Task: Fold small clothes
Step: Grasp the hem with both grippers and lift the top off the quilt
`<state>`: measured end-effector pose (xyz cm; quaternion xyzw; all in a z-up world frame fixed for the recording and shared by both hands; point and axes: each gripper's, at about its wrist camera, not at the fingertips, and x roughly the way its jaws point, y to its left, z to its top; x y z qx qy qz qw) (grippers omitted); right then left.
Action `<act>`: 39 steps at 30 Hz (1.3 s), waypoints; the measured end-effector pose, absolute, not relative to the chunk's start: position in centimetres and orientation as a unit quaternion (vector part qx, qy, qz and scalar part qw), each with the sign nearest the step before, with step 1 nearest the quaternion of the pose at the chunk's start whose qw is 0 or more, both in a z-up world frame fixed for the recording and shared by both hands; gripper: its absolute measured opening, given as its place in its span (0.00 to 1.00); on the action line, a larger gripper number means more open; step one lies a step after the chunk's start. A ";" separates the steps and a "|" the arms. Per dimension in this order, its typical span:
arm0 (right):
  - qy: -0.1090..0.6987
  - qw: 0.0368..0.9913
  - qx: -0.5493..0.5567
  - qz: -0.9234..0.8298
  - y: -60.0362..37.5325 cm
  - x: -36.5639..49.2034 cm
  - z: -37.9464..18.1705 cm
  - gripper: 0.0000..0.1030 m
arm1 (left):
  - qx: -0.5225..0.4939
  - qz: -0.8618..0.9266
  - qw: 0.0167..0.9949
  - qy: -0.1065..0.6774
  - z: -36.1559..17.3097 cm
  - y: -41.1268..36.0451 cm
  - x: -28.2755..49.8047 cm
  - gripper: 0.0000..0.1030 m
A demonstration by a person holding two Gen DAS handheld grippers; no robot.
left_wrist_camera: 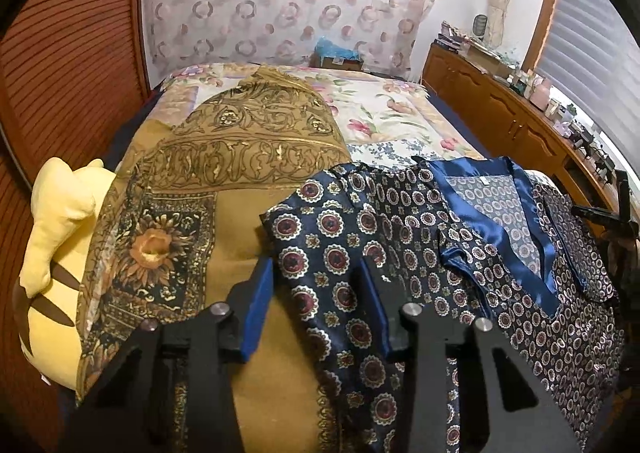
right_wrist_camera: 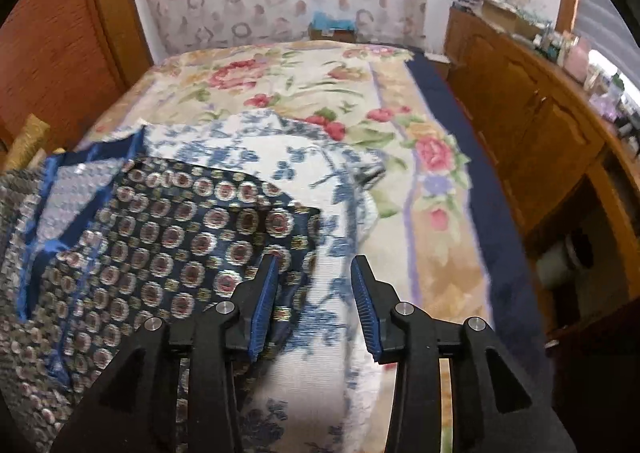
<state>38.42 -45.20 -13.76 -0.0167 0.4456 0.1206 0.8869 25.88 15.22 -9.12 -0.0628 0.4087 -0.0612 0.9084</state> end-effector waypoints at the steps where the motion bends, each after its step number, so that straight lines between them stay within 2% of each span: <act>1: 0.447 0.885 -0.010 0.130 -45.1 38.5 -13.9 0.37 | -0.062 -0.063 0.909 0.408 -9.1 15.1 25.8 0.36; 3: 0.444 0.886 -0.017 0.130 -44.7 38.4 -13.9 0.37 | -0.061 -0.065 0.908 0.409 -9.0 14.9 25.8 0.30; 7: 0.445 0.885 -0.025 0.136 -43.8 38.5 -14.0 0.37 | -0.059 -0.075 0.909 0.405 -8.5 14.4 25.6 0.05; 8: 0.445 0.885 -0.031 0.137 -43.6 38.6 -14.0 0.37 | -0.060 -0.079 0.910 0.402 -8.3 14.2 25.4 0.03; 11: 0.448 0.881 -0.051 0.141 -42.7 38.4 -14.1 0.29 | -0.050 -0.087 0.918 0.384 -7.2 13.1 24.4 0.01; 14: 0.452 0.876 -0.068 0.152 -41.6 37.8 -14.0 0.07 | -0.041 -0.100 0.924 0.366 -6.0 11.8 23.0 0.00; 16: 0.440 0.880 -0.077 0.165 -40.8 36.8 -13.5 0.04 | -0.035 -0.111 0.929 0.351 -5.0 10.7 21.4 0.00; 28: 0.317 0.914 -0.052 0.247 -38.7 22.6 -5.1 0.01 | -0.046 -0.135 0.954 0.263 -0.4 8.9 8.4 0.00; 39: 0.336 0.908 -0.035 0.247 -42.1 9.4 -6.9 0.00 | -0.055 -0.113 0.951 0.282 -2.9 10.6 -2.1 0.00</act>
